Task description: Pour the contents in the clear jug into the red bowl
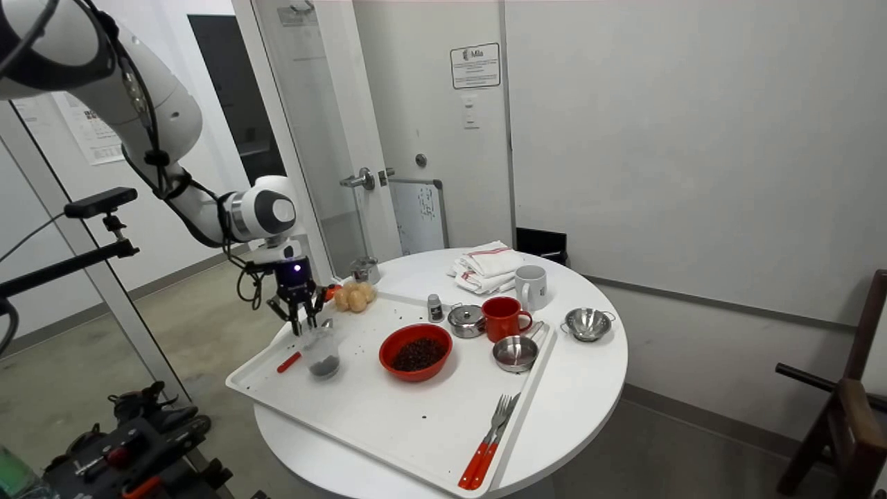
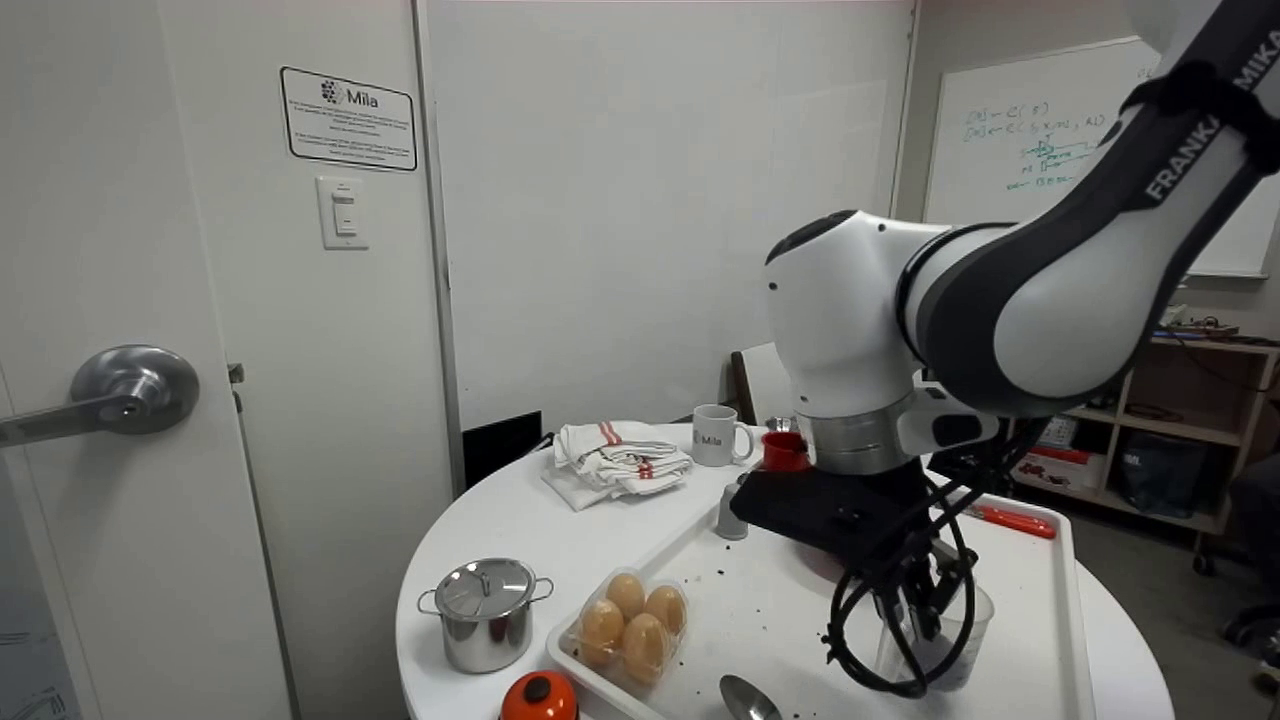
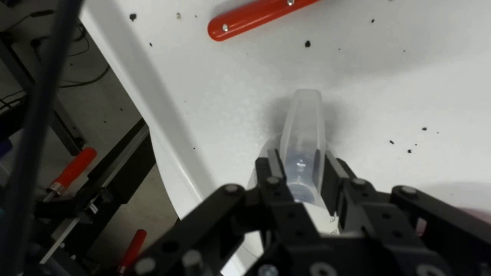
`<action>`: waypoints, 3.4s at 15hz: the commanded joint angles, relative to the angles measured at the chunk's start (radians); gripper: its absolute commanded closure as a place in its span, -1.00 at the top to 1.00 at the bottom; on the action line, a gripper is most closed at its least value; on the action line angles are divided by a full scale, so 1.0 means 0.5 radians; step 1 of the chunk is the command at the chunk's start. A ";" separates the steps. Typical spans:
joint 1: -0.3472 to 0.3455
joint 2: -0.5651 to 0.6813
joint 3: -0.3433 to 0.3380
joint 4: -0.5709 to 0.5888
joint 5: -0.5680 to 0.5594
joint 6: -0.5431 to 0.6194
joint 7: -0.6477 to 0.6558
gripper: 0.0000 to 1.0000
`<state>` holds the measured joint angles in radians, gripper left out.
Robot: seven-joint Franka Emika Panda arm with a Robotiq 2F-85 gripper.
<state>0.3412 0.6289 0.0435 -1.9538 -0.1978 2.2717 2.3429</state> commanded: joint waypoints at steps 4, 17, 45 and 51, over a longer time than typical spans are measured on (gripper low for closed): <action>0.045 -0.177 0.023 0.208 -0.065 -0.439 -0.376 -0.86; -0.102 0.069 -0.092 0.730 -0.133 -0.934 -0.728 -0.86; -0.609 0.130 -0.048 0.701 0.851 -0.795 -1.833 -0.86; -0.540 0.120 -0.112 0.669 0.793 -0.805 -1.754 -0.45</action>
<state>0.0565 0.6876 0.0051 -1.6226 0.1879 1.8736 1.4727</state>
